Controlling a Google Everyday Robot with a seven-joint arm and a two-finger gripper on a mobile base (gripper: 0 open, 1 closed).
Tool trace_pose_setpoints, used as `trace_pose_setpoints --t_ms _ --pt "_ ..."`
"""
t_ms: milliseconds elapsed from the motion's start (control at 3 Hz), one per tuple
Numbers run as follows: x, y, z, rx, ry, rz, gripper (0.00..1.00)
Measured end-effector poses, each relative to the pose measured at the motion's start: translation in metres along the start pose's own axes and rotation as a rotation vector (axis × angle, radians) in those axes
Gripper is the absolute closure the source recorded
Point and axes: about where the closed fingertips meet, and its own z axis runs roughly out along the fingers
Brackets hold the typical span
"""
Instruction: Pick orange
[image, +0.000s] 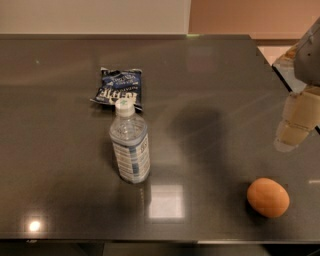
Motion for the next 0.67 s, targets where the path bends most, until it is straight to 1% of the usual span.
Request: trace_pose_setpoints --t_ms 333,667 --pt "0.0000 0.0000 0.0000 0.000 0.000 0.000 0.00" --pt "-0.0025 0.0008 -0.0016 0.019 0.009 -0.023 0.00"
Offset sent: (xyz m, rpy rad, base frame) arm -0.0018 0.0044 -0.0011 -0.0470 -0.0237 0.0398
